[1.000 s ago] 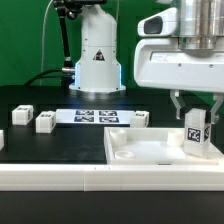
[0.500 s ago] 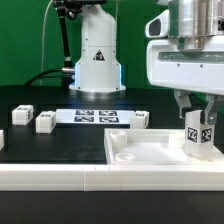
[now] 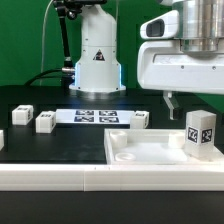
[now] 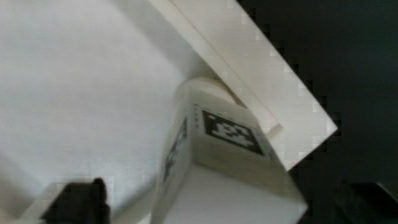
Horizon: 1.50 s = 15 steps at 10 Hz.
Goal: Assemble one leg
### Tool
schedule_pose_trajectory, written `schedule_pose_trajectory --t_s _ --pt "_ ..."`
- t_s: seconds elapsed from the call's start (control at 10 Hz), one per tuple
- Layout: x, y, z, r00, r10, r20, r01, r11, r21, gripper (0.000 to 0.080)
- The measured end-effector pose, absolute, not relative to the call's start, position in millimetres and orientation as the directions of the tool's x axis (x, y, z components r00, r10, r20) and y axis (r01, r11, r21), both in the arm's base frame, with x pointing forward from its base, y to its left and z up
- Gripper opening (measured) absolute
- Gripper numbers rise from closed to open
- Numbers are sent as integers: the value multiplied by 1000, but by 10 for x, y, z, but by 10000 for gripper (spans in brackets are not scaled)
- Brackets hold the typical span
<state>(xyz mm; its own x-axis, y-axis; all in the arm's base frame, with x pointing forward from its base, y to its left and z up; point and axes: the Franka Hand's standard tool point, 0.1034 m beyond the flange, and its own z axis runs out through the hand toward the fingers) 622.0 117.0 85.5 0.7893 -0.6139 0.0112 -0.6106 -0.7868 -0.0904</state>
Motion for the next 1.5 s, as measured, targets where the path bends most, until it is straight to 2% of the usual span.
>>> schedule_pose_trajectory --t_s 0.3,0.5,0.8,1.1,1.2,1.3,1.4,1.5 --pt "6216 1217 876 949 -314 31 -312 -948 -61 649" --pt "6223 1223 888 990 -136 37 -134 -990 -52 649" --pt "6235 1199 862 989 117 87 120 -992 -37 649" --pt "6234 1174 852 970 224 92 227 -974 -25 620" --pt "6234 1175 851 971 222 92 225 -974 -25 439" --pt "6234 1175 851 971 222 92 225 -974 -25 439" --pt "6233 1177 850 973 212 92 216 -976 -27 290" --pt "6233 1177 849 977 192 91 195 -980 -30 290"
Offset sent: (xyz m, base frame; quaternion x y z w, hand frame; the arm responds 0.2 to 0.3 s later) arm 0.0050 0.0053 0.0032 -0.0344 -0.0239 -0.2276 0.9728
